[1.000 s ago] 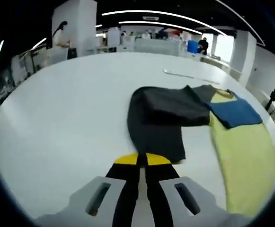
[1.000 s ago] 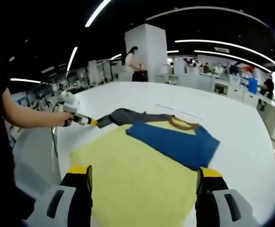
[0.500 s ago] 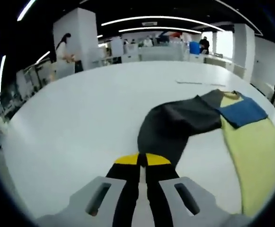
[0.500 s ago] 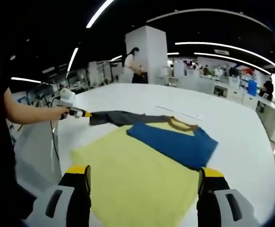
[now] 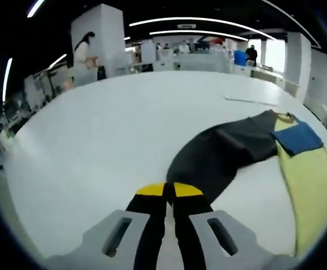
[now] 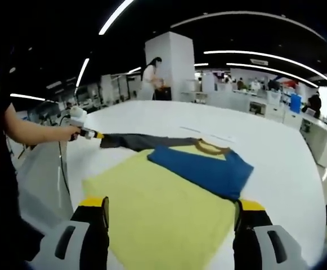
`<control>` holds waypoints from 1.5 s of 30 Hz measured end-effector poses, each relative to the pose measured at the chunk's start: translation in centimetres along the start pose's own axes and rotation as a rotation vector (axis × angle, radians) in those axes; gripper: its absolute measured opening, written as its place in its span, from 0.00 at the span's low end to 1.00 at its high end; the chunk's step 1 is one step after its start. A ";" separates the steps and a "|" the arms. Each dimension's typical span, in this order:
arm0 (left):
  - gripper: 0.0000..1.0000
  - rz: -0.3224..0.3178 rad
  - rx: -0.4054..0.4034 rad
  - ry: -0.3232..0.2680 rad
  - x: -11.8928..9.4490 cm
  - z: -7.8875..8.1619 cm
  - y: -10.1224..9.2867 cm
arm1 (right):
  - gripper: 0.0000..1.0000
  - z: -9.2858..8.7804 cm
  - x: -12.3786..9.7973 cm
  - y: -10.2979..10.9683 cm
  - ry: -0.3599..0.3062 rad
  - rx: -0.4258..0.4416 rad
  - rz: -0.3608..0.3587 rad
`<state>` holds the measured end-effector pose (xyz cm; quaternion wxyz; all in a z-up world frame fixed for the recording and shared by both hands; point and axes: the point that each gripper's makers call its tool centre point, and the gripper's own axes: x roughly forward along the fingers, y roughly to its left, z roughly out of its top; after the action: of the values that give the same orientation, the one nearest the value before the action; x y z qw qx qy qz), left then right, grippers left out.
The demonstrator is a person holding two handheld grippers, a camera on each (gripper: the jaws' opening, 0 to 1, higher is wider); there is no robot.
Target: Fold the garment on the visible template until the final outline fits inside the template.
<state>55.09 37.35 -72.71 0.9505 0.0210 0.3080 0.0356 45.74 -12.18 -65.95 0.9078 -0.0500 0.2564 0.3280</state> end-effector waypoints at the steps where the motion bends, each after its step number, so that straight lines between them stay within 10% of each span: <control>1: 0.01 0.003 0.000 -0.001 0.2 0.2 0.2 | 0.92 0.0 0.0 0.0 0.000 0.002 -0.002; 12: 0.01 0.039 0.150 0.013 2.4 1.7 2.4 | 0.92 -0.2 -0.6 -0.6 0.010 0.028 -0.034; 34: 0.01 0.055 0.142 0.060 5.8 1.4 4.6 | 0.99 0.0 -0.1 -0.1 0.021 0.031 -0.025; 45: 0.19 0.055 0.078 0.033 4.4 1.3 5.2 | 0.99 0.1 0.0 0.1 0.035 0.007 -0.039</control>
<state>59.16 42.90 -73.91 0.9425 0.0661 0.3239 0.0500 45.76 -12.02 -65.84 0.9096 -0.0579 0.2725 0.3083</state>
